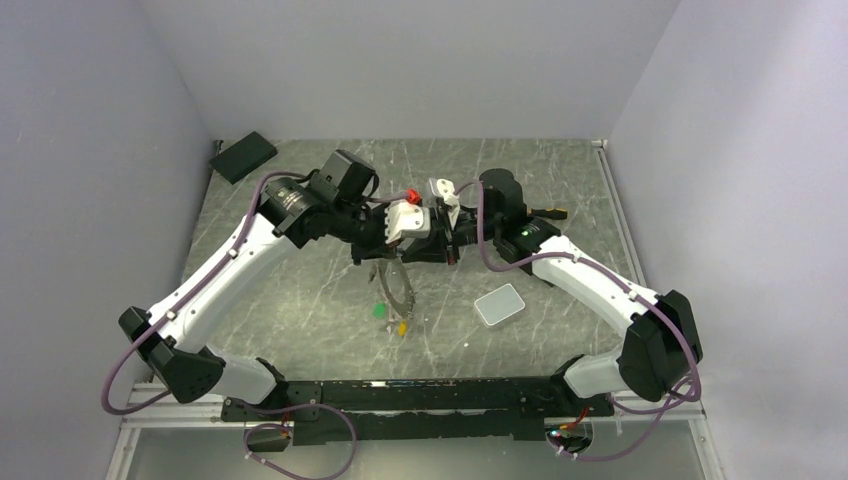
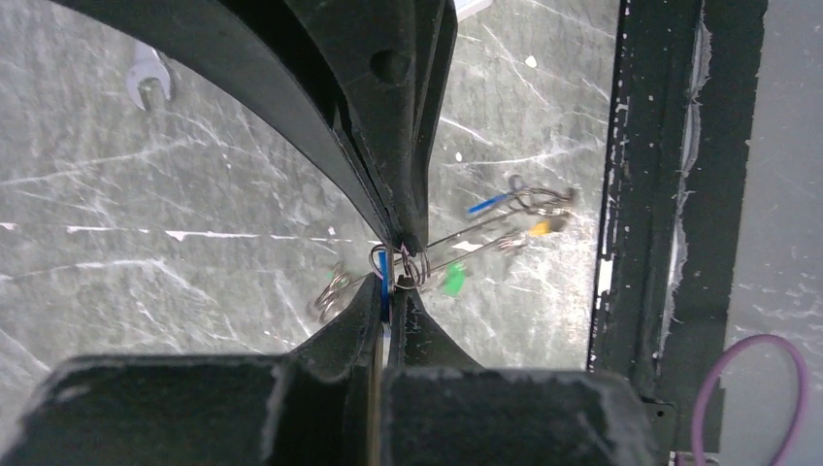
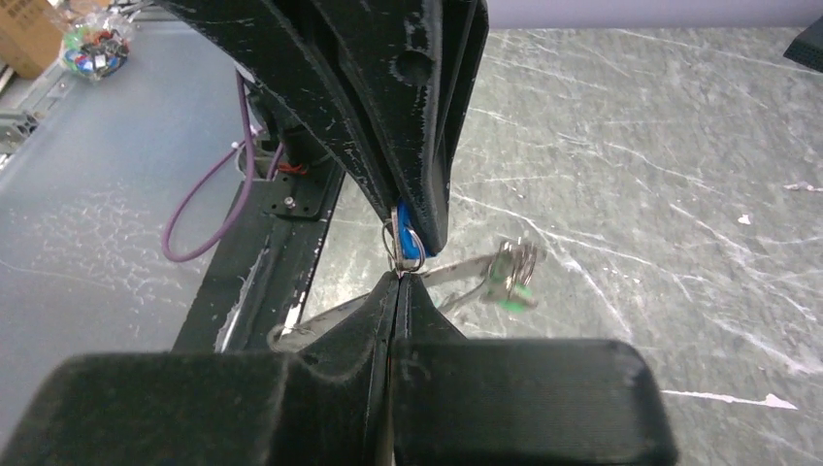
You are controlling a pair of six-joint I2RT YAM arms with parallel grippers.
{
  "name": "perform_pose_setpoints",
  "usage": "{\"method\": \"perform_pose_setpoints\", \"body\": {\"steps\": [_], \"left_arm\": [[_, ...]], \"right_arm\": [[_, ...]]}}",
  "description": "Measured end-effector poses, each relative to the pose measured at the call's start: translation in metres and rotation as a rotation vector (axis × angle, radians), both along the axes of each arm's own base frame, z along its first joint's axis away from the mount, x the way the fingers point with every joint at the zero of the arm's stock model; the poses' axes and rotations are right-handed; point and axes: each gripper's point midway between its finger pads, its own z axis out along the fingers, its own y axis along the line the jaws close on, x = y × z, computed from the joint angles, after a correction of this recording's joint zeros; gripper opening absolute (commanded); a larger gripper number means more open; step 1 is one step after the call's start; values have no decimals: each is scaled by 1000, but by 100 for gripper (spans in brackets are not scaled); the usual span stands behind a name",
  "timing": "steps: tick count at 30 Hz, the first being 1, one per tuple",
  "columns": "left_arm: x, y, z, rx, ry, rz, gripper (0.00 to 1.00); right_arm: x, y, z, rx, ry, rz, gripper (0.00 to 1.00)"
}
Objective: Remove the keys from the keyring
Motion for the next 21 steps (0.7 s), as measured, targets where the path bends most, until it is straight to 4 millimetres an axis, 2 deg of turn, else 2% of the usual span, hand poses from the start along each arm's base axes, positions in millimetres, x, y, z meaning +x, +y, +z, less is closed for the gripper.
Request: {"method": "perform_pose_setpoints", "body": {"steps": [10,21], "left_arm": [[-3,-1,-3,11,87,60,0],[-13,4,-14,26,125,62,0]], "right_arm": [[0,-8,1,-6,-25,-4,0],[-4,-12,-1,-5,33,9,0]]}}
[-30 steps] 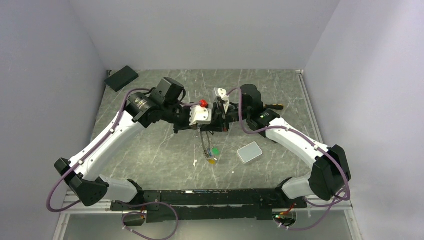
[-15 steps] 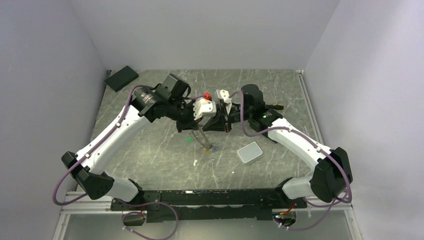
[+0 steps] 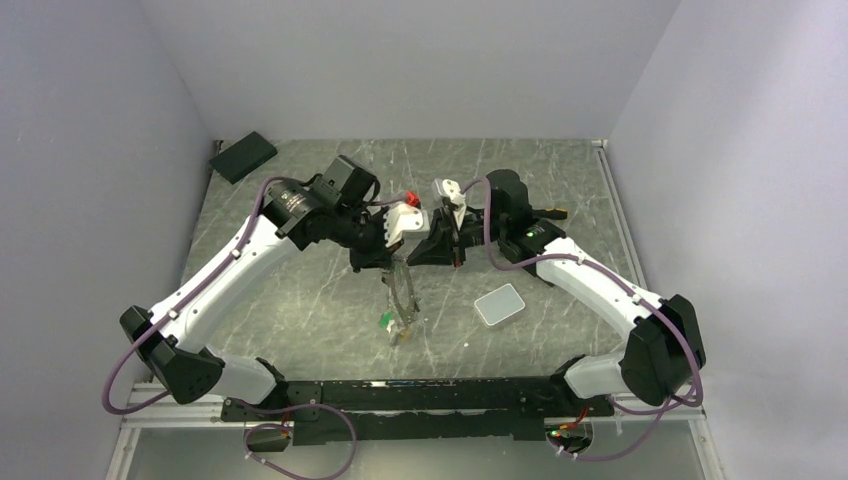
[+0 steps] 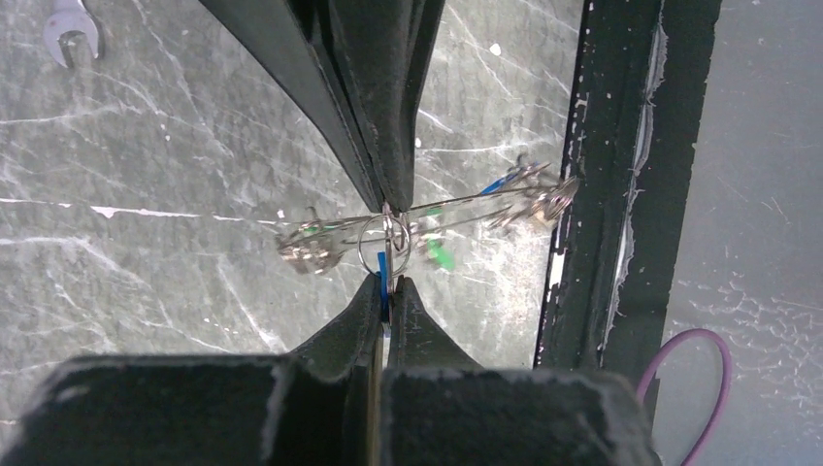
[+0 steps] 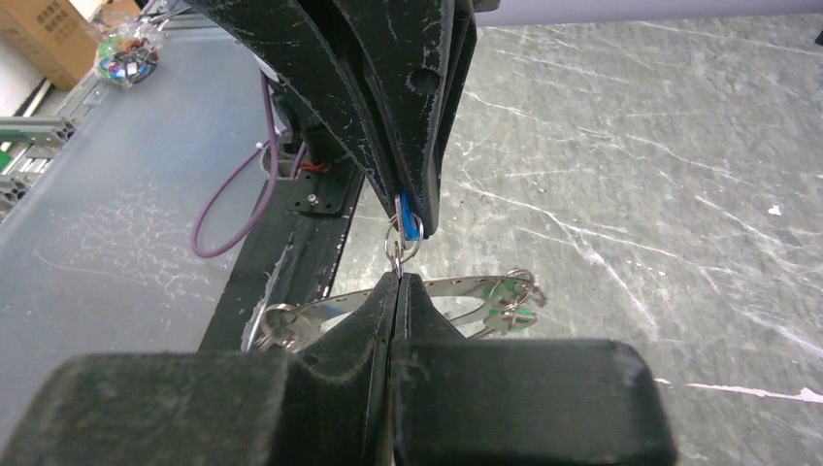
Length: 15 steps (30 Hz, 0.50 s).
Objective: Remove the keys from the keyring
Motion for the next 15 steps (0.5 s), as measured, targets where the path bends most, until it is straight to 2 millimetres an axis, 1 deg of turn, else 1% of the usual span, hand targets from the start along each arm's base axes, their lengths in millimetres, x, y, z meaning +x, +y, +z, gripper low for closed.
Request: {"method": "perform_pose_setpoints", "body": {"steps": [5,10,15], "left_arm": [[-5,3,-5,5,13,-4,0],[-9,7,-10,16,26,-5,0],[-10,7,-13,20,31,-5,0]], "right_arm": [[-1,-1,2,11,25,5,0],[3,-4,3,15,44,-8,0],[1,-4,4,19,53,-2,0]]}}
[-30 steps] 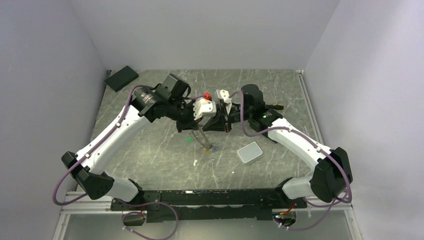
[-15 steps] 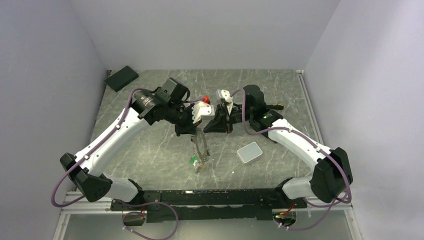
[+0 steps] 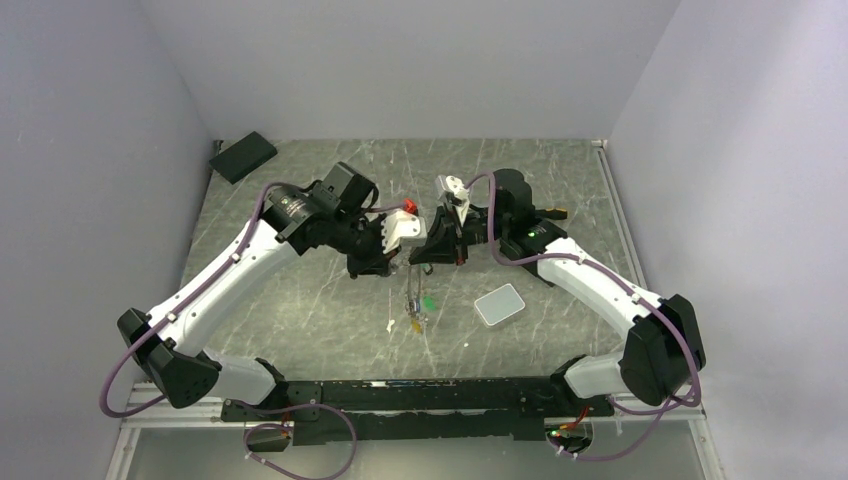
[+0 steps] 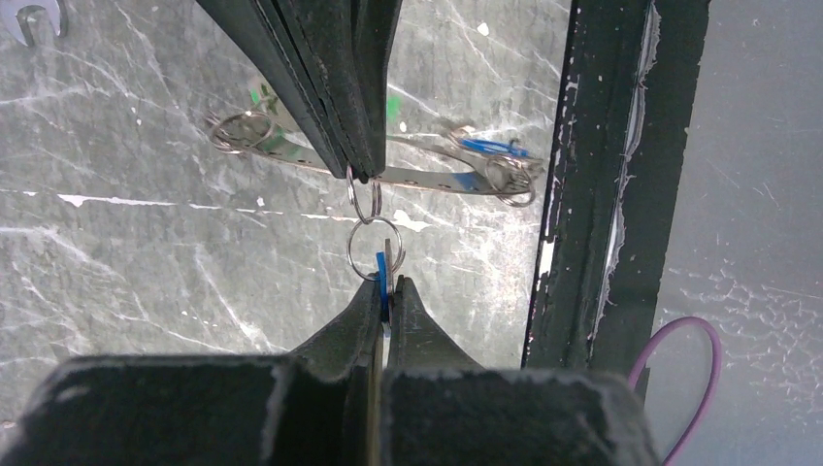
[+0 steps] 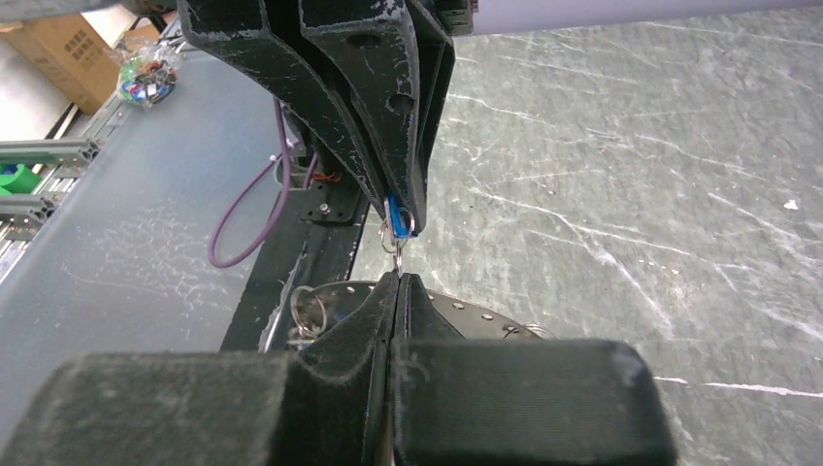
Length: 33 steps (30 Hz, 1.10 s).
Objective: Remove the keys from the keyring
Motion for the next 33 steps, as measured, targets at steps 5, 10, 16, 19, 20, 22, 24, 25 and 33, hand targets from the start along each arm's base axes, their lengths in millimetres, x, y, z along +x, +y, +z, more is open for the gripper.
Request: {"method": "perform_pose_setpoints", "body": {"steps": [5,10,16,19,20,22,24,25,33], "left_arm": [[-1,-1,1,-4,4,-3,0],[1,-7,20,-46,-16,-14,0],[5,-12,22,-46,-2,-13,0],[7,-13,22,-43,-7,-18,0],[7,-13,22,-42,-10,-22,0],[7,-11,21,-33,-28,-43,0],[9,-9,20,-22,-62,-74,0],[10,-8,20,-18,-80,-89,0],[8,6,22,11,-265,-268,0]], "right_arm": [[1,0,-2,-2,1,-4,0],[3,2,-3,-10,-4,-23,0],[2,5,-6,-20,-7,-33,8],[1,5,-8,-27,2,-32,16],[0,4,-9,-31,4,-30,21],[-2,3,-12,-46,15,-22,30],[-5,0,-15,-60,31,-11,38],[-6,-3,-17,-65,41,-7,41],[-5,-23,-7,-48,99,-1,44]]}}
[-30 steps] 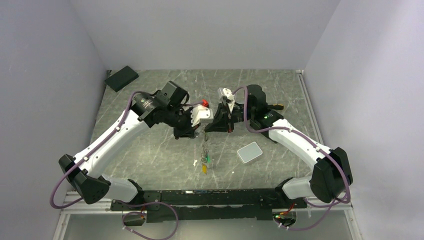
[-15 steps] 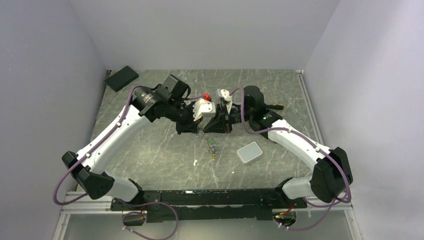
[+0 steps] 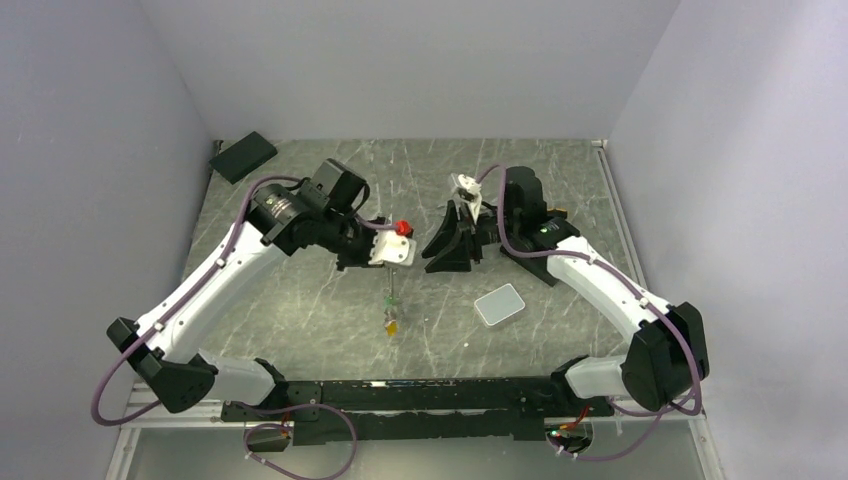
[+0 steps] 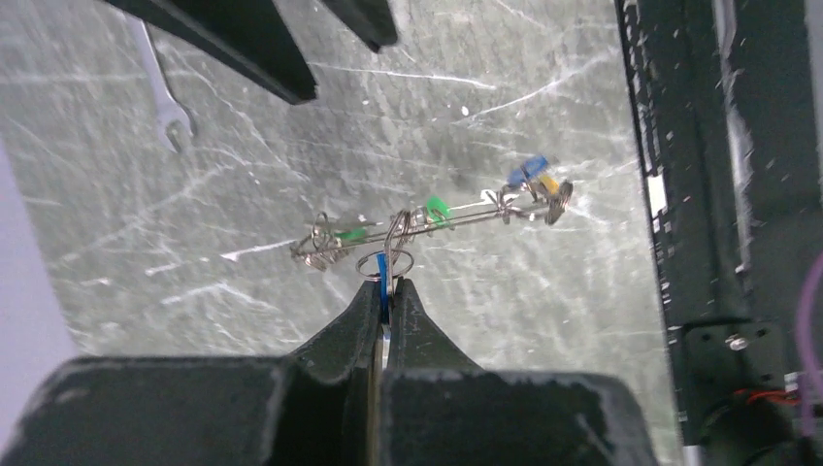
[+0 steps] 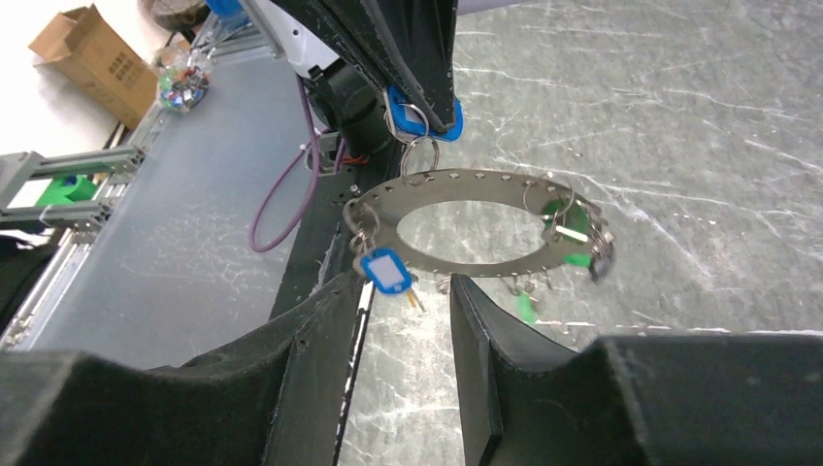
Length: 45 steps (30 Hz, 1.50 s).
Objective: Remove the keys from the keyring
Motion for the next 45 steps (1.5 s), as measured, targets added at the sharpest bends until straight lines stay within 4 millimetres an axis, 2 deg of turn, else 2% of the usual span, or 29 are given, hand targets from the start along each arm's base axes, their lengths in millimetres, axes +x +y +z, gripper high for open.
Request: {"method": "perform_pose_setpoints", "body": {"steps": [10,21,28,32,39,45], "left_arm": [[-3,12,-12,44,-261,-263,0],[-24,2,-10,10,-553,-534,0],[-23,-15,-1,12,-535,-543,0],[-19,-24,7,7,-512,-507,0],[-22,-28,3,30,-437,-443,0],[-16,-34,7,45,-359,-346,0]], "right_arm": [[8,-8,9,20,30,-21,44],[4,1,10,29,-12,-3,44],[-15,17,5,25,-55,57,44],[-16,18,4,22,-64,59,44],[-16,18,3,21,-67,60,41],[-17,17,-1,16,-65,61,37]]}}
